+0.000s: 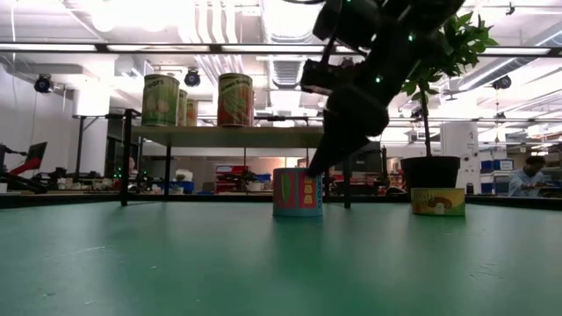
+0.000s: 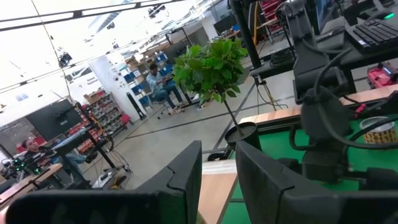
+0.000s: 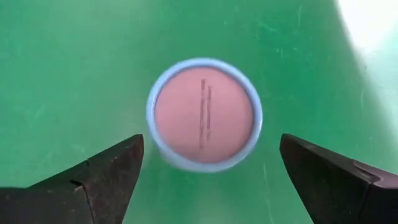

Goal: Pick and place cans onto a shelf
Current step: Put the blue small corn can on the shelf

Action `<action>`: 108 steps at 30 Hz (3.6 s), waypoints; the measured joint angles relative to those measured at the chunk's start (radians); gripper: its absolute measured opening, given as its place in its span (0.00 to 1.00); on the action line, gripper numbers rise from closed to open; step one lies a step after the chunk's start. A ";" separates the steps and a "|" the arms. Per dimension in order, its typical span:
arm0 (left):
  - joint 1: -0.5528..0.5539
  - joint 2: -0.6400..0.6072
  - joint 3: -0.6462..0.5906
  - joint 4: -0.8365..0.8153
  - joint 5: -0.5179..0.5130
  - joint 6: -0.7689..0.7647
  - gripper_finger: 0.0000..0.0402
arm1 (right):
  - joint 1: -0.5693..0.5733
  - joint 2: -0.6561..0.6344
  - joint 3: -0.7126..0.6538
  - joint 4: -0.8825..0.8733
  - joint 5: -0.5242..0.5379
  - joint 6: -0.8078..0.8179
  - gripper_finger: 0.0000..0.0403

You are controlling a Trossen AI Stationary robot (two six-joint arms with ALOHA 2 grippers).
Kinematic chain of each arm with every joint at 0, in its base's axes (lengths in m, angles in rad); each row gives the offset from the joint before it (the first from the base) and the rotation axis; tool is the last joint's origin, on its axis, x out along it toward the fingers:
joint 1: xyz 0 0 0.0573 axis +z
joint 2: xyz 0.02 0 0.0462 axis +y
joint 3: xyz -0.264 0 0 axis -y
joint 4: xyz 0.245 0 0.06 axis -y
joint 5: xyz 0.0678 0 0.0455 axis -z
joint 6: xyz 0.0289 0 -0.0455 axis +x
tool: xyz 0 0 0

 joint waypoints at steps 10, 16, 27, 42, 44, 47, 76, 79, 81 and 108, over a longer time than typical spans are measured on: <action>0.000 0.000 0.000 0.001 0.000 0.000 0.20 | -0.024 0.000 -0.113 0.263 -0.064 0.021 0.91; 0.000 0.000 0.000 0.001 0.000 0.000 0.20 | -0.024 0.004 -0.121 0.294 -0.061 0.034 0.91; 0.000 0.000 0.000 0.004 0.000 0.000 0.20 | -0.023 0.079 -0.115 0.381 -0.054 0.027 0.86; 0.000 0.000 0.001 0.004 0.000 0.001 0.20 | -0.023 0.035 -0.038 0.253 -0.053 0.033 0.74; 0.000 0.000 0.001 0.004 0.000 0.001 0.20 | -0.023 0.019 0.026 0.150 -0.053 0.026 0.74; 0.000 0.000 0.000 0.006 0.000 0.006 0.20 | -0.032 0.008 0.153 -0.014 -0.051 -0.007 0.73; 0.000 0.000 0.001 0.008 0.000 0.020 0.20 | -0.419 0.037 0.512 -0.207 0.011 -0.196 0.73; 0.000 0.000 0.001 0.009 0.001 0.021 0.20 | -0.437 0.054 0.512 -0.188 0.011 -0.202 0.73; 0.000 0.000 0.001 0.009 0.001 0.021 0.20 | -0.446 0.060 0.511 -0.186 0.011 -0.203 0.73; 0.000 0.000 0.001 0.014 0.052 0.023 0.20 | -0.460 0.100 0.506 -0.163 0.011 -0.180 0.88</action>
